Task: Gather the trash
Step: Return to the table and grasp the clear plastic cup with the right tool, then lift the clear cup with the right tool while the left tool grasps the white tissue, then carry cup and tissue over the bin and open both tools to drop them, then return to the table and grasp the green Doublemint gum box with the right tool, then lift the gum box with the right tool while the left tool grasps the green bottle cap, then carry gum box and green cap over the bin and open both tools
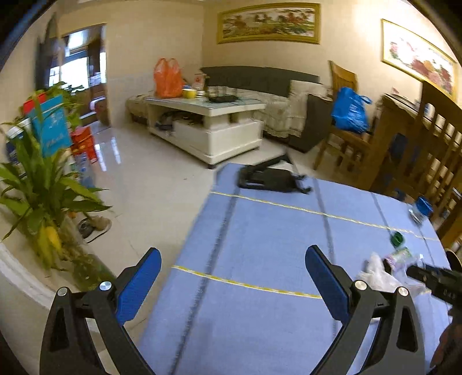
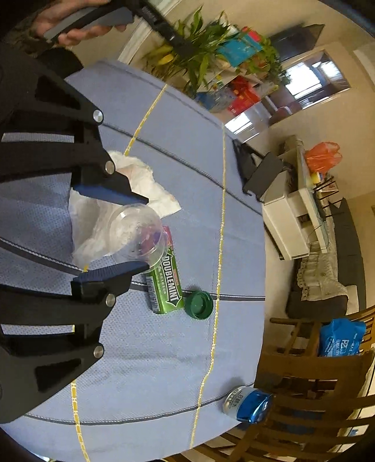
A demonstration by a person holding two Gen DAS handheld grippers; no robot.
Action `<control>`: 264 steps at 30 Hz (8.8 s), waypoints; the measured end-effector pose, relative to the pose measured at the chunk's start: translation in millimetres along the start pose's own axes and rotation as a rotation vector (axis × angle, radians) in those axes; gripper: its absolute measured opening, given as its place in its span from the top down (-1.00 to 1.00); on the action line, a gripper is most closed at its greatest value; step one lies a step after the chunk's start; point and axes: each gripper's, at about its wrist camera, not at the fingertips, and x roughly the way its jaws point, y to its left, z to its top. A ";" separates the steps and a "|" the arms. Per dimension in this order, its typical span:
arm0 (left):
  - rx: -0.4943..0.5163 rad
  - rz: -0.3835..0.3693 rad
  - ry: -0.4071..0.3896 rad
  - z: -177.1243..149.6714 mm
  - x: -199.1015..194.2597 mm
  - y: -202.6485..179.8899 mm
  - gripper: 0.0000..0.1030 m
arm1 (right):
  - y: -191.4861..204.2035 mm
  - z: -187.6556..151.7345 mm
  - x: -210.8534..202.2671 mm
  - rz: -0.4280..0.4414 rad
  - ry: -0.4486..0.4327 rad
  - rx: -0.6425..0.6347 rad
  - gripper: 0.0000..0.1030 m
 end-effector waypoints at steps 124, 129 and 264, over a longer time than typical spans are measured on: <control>0.160 -0.066 0.053 -22.0 30.0 -80.8 -0.87 | -90.8 -17.0 -69.4 -0.014 -0.057 0.212 -0.74; 0.065 -0.069 0.037 -18.6 27.6 -38.5 -0.87 | -39.6 12.4 -23.4 -0.003 -0.001 0.107 -0.70; 0.810 -0.629 0.072 -91.1 -3.6 -587.2 -0.69 | -392.2 -172.3 -264.2 -0.524 -0.727 1.018 -0.90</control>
